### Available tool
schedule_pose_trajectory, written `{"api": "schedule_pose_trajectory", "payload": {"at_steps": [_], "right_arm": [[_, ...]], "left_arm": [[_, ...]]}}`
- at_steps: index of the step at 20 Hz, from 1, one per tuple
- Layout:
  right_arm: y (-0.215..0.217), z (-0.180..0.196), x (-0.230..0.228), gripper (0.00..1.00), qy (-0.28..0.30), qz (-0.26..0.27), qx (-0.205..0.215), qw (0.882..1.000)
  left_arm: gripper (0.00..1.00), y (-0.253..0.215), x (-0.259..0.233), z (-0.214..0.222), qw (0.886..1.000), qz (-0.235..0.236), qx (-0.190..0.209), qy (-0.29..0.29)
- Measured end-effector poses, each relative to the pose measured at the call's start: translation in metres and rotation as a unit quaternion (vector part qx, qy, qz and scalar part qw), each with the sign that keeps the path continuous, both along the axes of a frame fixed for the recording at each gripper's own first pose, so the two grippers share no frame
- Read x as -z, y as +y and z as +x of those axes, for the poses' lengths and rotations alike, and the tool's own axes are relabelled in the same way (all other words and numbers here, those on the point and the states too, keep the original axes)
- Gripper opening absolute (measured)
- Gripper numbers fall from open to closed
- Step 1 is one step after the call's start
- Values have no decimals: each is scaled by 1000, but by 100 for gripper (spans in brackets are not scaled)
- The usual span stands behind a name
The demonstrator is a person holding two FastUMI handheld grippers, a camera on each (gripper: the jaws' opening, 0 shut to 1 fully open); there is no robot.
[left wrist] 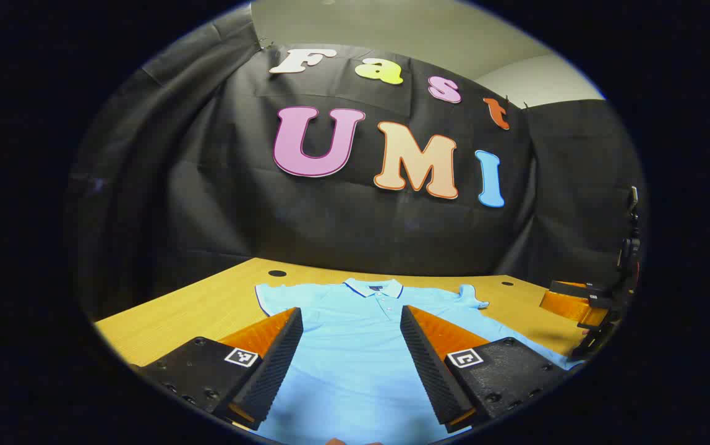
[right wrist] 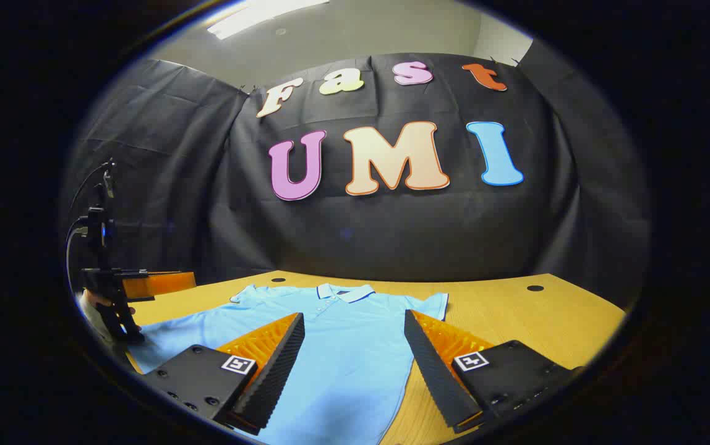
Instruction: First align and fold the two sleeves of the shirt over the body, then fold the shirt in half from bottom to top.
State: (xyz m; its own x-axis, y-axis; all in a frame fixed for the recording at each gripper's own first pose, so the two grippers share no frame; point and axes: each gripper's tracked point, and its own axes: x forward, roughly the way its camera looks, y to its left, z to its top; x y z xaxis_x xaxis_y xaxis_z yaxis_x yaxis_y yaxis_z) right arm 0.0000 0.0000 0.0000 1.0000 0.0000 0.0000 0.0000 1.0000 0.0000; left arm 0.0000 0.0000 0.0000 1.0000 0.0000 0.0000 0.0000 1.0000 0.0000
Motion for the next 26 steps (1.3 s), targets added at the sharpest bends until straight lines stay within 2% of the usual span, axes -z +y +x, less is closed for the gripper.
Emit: {"api": "schedule_pose_trajectory", "payload": {"at_steps": [11, 18, 26], "right_arm": [[1, 3, 7, 100, 12, 11, 0, 1000], [11, 7, 20, 100, 30, 8, -4, 1000], [17, 8, 24, 100, 39, 4, -4, 999]], "left_arm": [[94, 1, -5, -3, 1000, 19, -6, -6], [94, -7, -3, -8, 1000, 6, -6, 8], [94, -14, -10, -11, 1000, 18, 2, -1]]}}
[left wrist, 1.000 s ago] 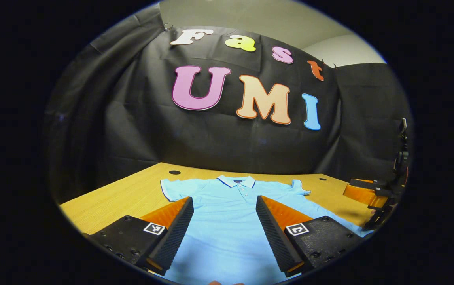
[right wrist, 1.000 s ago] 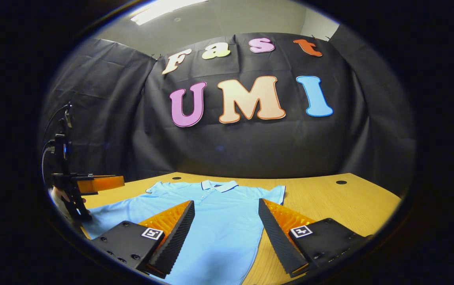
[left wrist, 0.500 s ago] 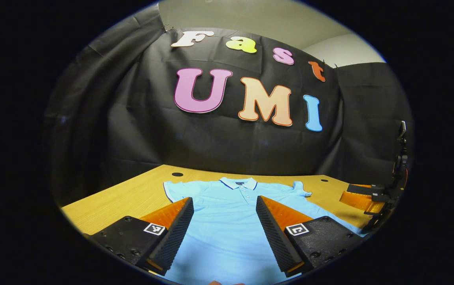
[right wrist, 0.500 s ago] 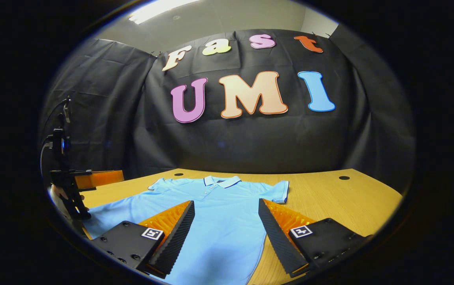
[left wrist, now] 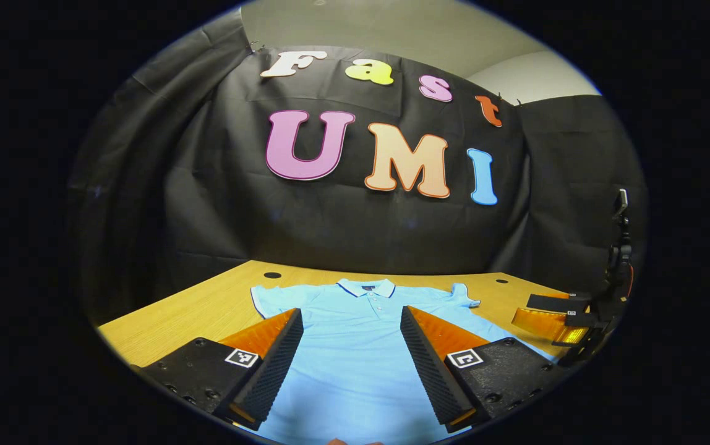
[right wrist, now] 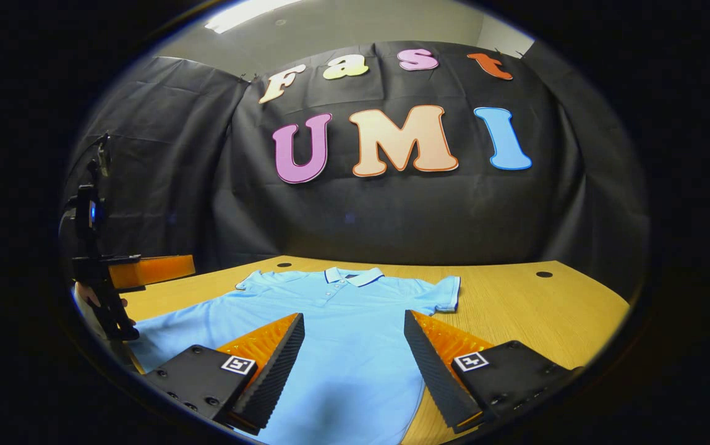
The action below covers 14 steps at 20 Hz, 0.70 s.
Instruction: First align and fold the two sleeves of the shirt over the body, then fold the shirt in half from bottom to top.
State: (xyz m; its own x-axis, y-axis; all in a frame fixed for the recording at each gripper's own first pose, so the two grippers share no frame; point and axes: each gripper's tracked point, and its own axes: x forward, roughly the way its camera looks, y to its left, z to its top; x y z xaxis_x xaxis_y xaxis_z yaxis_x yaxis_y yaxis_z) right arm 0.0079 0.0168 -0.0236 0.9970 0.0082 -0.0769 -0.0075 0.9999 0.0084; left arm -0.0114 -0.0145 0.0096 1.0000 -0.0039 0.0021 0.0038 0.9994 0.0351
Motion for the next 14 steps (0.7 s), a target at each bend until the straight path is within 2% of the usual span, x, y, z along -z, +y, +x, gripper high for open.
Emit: {"api": "schedule_pose_trajectory", "payload": {"at_steps": [2, 7, 11, 14], "right_arm": [[-5, 2, -6, 100, -4, -3, 5, 1000], [-26, 26, -31, 100, 33, -29, 7, 999], [-45, 67, -60, 100, 53, -44, 10, 998], [-70, 108, -78, 99, 56, -36, 32, 997]], "left_arm": [[94, 4, -4, 0, 1000, -1, -4, -2], [94, 14, -8, -2, 1000, -15, -8, -3], [94, 16, -12, -3, 1000, -21, -6, -5], [94, 18, -14, -4, 1000, -21, -6, -7]]}}
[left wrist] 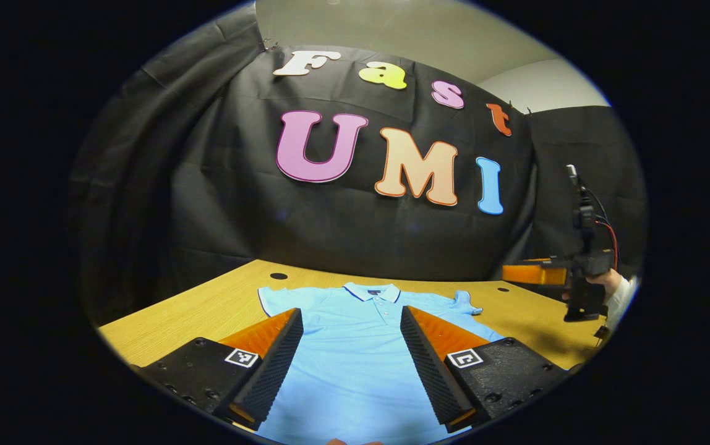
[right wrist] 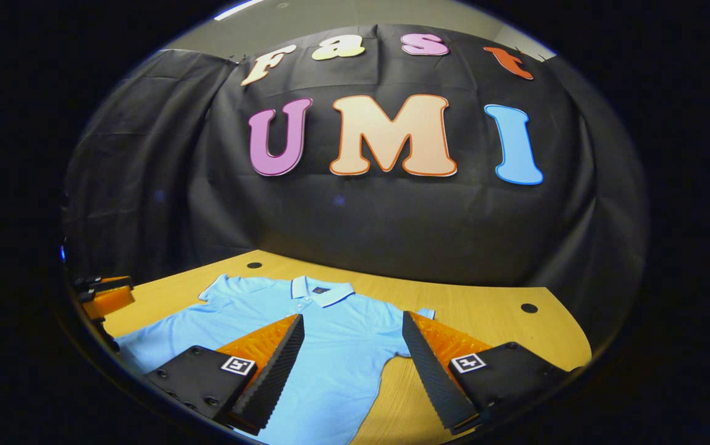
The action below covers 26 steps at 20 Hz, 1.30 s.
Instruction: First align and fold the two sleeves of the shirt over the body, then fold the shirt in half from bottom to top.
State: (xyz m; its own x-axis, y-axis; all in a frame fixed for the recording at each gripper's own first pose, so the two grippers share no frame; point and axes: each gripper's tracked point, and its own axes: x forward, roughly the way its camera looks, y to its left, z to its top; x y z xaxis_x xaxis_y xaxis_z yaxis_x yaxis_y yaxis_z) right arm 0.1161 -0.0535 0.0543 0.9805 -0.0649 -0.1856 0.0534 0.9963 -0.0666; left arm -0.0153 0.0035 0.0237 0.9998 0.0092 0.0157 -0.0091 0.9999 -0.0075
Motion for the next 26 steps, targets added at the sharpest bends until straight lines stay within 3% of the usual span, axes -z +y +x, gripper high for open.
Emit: {"api": "schedule_pose_trajectory", "payload": {"at_steps": [3, 6, 9, 16, 20, 24, 26], "right_arm": [[-25, 45, 4, 98, 10, -1, 21, 1000], [-64, 79, 42, 98, 54, -37, 57, 996], [-80, 99, 88, 99, 111, -14, 72, 991], [-107, 107, 163, 100, 206, 38, 113, 971], [-110, 106, 177, 100, 224, 63, 124, 965], [-110, 105, 176, 95, 226, 60, 123, 965], [-107, 105, 178, 86, 228, 61, 116, 965]], "left_arm": [[94, 2, -1, 0, 1000, -3, -1, 1], [94, 4, 0, 1, 1000, -6, 0, 2], [94, 6, 8, 4, 1000, -10, -1, 12], [95, 7, 27, 11, 999, -28, 4, 42], [95, 5, 27, 11, 999, -31, 7, 41], [94, 6, 26, 12, 999, -29, 7, 41], [95, 6, 28, 12, 999, -30, 8, 42]]}}
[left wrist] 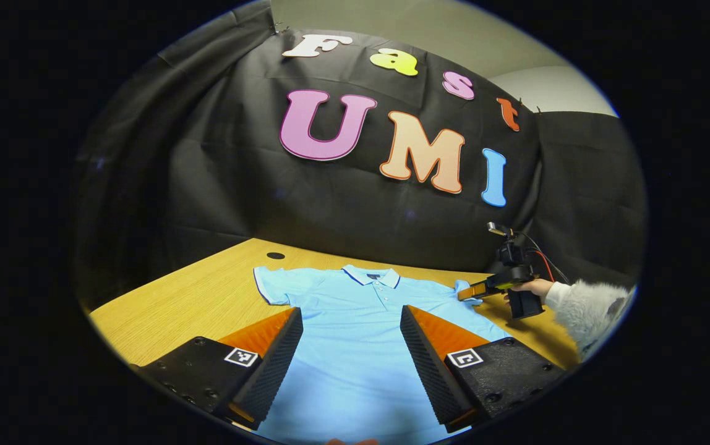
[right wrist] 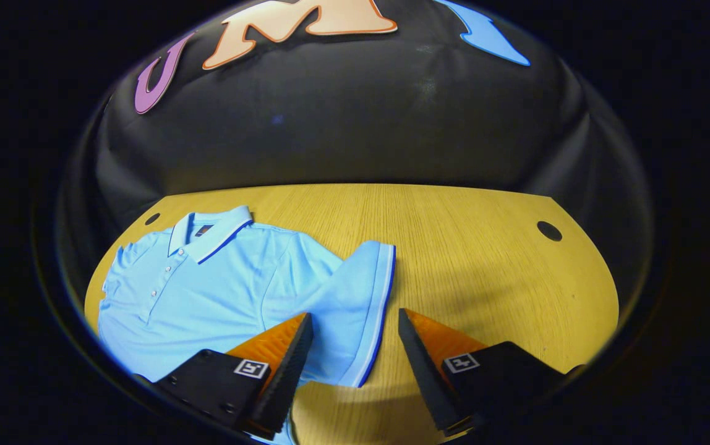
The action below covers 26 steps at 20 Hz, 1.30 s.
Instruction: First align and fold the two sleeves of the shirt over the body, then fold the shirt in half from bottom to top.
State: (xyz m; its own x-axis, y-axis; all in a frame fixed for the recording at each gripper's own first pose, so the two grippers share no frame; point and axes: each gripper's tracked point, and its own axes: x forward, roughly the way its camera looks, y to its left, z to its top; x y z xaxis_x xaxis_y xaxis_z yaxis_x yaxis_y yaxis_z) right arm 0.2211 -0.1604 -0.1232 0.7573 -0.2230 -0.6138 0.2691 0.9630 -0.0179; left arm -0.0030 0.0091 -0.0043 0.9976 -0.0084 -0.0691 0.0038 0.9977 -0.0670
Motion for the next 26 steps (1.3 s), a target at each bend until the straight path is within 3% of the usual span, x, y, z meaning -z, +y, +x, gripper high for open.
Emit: {"api": "schedule_pose_trajectory", "payload": {"at_steps": [5, 6, 8, 9, 10, 13, 19, 24, 26], "right_arm": [[13, -1, 0, 55, 1, 16, -23, 1000], [15, -1, 1, 34, 1, 19, -25, 1000], [15, -1, 0, 21, 1, 23, -20, 1000], [14, 0, 1, 21, 5, 30, -12, 999], [14, 0, 1, 8, 3, 30, -7, 1000], [15, 1, -1, 2, 2, 25, 0, 1000], [39, 15, -37, 3, -52, 35, -11, 998], [100, 29, -54, 3, -90, 133, -47, 986], [121, 34, -52, 3, -93, 149, -66, 982]], "left_arm": [[95, 3, 3, 0, 1000, 1, -5, 4], [95, 3, 2, 0, 1000, 1, -6, 3], [95, 3, 1, 0, 1000, 3, -5, 2], [95, 3, 1, 1, 1000, 3, -5, 0], [95, 2, 1, 1, 1000, 3, -3, 0], [95, 2, 1, 1, 1000, 2, -2, 0], [95, 1, 5, 2, 1000, -5, 1, 7], [94, -7, 5, 1, 1000, -9, 14, 7], [95, -9, 5, 1, 1000, -8, 18, 5]]}}
